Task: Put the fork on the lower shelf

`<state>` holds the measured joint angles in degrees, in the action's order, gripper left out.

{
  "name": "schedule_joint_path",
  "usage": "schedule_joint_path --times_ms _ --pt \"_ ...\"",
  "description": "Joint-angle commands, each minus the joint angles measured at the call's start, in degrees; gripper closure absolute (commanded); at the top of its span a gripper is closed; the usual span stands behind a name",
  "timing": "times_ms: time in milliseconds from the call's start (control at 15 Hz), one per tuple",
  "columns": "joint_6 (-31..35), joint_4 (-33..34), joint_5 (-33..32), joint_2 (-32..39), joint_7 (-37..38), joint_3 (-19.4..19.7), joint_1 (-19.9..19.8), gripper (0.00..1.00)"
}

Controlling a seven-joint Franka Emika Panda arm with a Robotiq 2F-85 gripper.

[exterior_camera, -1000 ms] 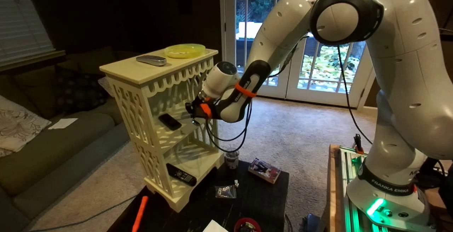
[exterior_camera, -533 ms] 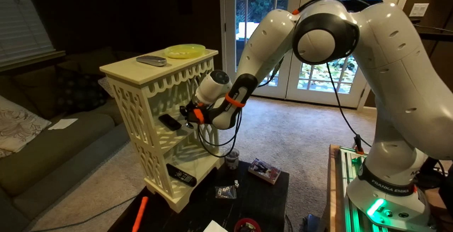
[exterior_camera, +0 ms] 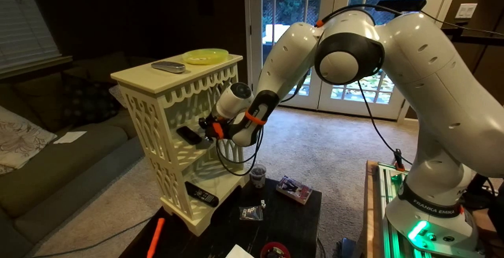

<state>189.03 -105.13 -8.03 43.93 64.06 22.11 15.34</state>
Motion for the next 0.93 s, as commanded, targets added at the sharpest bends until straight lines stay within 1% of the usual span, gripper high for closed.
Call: schedule_joint_path --times_ms 0,333,400,467,667,867 --pt "0.9 3.2 1.9 3.1 1.7 1.3 0.9 0.98" --pt "0.8 4.9 1.4 4.6 1.9 1.0 0.5 0.98" --pt "0.7 5.0 1.3 4.6 1.8 0.9 0.5 0.66" --pt "0.7 5.1 1.3 4.7 1.9 1.0 0.5 0.65" --pt "0.5 5.1 1.3 4.8 1.9 0.8 0.2 0.46" --pt "1.2 3.3 1.7 3.4 2.4 2.2 1.1 0.24"
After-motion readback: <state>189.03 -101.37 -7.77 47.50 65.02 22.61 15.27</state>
